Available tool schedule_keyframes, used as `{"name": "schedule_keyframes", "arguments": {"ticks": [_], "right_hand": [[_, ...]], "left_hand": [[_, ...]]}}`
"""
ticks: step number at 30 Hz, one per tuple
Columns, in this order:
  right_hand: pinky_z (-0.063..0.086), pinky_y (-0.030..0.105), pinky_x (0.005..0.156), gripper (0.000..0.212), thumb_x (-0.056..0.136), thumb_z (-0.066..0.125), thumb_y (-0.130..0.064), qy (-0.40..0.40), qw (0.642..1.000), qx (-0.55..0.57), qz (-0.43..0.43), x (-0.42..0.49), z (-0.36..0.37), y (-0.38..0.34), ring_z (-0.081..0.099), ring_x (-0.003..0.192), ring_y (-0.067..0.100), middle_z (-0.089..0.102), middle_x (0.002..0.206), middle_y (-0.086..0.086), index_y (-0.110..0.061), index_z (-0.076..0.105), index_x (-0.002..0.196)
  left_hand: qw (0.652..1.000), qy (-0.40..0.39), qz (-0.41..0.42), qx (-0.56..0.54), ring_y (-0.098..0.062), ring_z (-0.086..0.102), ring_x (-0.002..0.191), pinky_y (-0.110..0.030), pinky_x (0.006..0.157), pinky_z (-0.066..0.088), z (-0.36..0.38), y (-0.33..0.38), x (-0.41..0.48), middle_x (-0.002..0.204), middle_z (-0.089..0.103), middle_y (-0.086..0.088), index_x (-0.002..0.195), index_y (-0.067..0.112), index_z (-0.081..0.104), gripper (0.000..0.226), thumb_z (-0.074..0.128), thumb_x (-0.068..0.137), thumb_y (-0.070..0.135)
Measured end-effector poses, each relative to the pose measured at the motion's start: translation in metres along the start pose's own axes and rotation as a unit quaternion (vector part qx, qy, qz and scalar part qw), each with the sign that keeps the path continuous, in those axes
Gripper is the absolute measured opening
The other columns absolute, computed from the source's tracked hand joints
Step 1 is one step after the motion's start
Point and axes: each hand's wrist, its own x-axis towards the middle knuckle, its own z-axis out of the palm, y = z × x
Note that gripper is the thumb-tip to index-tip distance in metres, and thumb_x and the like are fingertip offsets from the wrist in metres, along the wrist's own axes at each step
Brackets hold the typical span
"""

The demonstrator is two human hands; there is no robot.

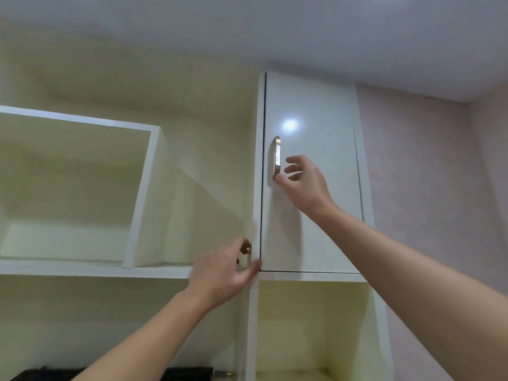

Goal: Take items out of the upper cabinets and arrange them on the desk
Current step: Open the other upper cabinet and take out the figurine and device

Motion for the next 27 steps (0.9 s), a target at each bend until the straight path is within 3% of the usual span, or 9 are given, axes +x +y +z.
{"name": "schedule_keyframes", "arguments": {"ticks": [5,13,22,27], "right_hand": [[0.054,0.029,0.077,0.041,0.089,0.066,-0.023,0.007,0.999,0.051,0.013,0.021,0.017,0.005,0.067,0.091,0.008,0.066,0.1,-0.007,-0.018,0.056,0.128],[0.05,0.031,0.071,0.036,0.085,0.06,-0.02,0.04,0.997,0.051,0.031,0.033,0.03,0.0,0.066,0.081,0.014,0.066,0.085,-0.008,-0.022,0.058,0.121],[0.049,0.029,0.066,0.03,0.085,0.059,-0.018,0.018,0.998,0.058,0.017,0.028,0.008,-0.009,0.065,0.066,0.01,0.07,0.08,-0.005,-0.023,0.057,0.115],[0.049,0.027,0.063,0.037,0.084,0.061,-0.006,-0.046,0.992,0.113,0.031,0.02,-0.018,-0.017,0.061,0.054,0.005,0.072,0.07,-0.003,-0.017,0.057,0.118]], "left_hand": [[0.999,0.022,0.036,-0.003,0.005,0.059,0.094,-0.029,0.078,0.051,0.006,-0.01,-0.001,0.111,0.057,0.029,0.119,0.042,0.047,0.043,0.05,0.085,0.07],[0.998,0.025,0.052,-0.008,0.005,0.06,0.095,-0.031,0.079,0.052,0.007,-0.014,0.0,0.113,0.057,0.029,0.12,0.042,0.046,0.045,0.052,0.086,0.071],[0.999,-0.006,0.033,-0.028,0.006,0.059,0.096,-0.028,0.08,0.05,0.005,-0.013,0.001,0.113,0.055,0.032,0.118,0.043,0.044,0.044,0.056,0.086,0.07],[0.999,-0.037,0.032,-0.02,0.004,0.057,0.104,-0.03,0.086,0.05,0.001,-0.011,0.003,0.117,0.055,0.029,0.12,0.042,0.042,0.046,0.053,0.087,0.072]]}}
